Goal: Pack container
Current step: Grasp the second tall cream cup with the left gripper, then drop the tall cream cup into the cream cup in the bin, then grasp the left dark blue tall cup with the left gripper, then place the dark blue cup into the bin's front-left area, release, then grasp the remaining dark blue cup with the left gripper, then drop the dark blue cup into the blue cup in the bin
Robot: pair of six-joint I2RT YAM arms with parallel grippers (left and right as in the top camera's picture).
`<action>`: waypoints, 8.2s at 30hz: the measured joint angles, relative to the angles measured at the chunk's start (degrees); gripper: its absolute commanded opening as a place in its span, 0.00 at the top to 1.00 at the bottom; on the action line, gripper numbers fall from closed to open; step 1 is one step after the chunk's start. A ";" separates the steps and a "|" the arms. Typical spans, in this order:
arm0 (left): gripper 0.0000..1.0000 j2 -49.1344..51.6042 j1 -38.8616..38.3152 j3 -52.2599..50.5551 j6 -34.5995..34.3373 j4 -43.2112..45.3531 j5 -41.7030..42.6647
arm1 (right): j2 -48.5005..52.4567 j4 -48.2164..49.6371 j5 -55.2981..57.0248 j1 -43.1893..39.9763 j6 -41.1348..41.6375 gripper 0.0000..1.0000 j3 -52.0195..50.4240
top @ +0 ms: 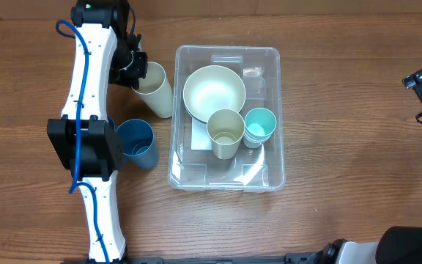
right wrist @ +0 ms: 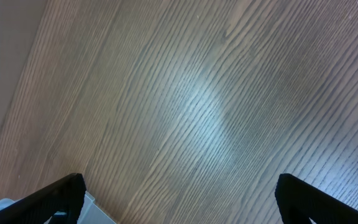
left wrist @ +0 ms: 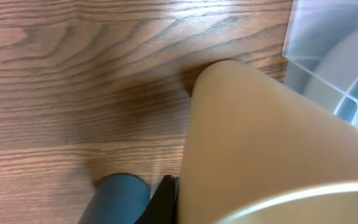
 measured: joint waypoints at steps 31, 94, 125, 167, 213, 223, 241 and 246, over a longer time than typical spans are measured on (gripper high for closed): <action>0.96 -28.04 -27.10 5.44 -2.60 -3.02 -3.76 | 0.00 0.02 0.02 0.00 -0.02 0.00 0.00; 0.58 -49.37 21.07 -65.53 -16.50 21.20 -0.72 | 0.00 0.00 0.02 0.00 -0.02 0.00 -0.02; 0.96 -49.83 16.46 -22.91 -13.42 5.53 -5.42 | 0.00 -0.04 0.02 0.00 -0.02 0.00 -0.07; 0.96 -48.30 -26.69 -54.84 -5.62 20.37 -8.20 | 0.00 -0.02 0.02 0.00 -0.02 0.00 -0.07; 0.33 -47.01 4.46 -52.50 -11.15 13.62 -1.42 | 0.00 0.00 0.02 0.00 -0.02 0.00 -0.09; 0.96 -45.24 4.52 -69.11 -11.26 27.52 -0.42 | 0.00 0.02 0.02 0.00 0.00 0.00 -0.09; 0.96 -46.25 -5.86 -21.49 -12.57 -0.48 -7.48 | 0.00 -0.02 0.00 0.00 0.00 0.00 -0.13; 0.96 -46.27 -17.00 -18.93 -10.69 -2.78 -6.86 | 0.00 0.00 0.02 0.00 0.00 0.00 -0.13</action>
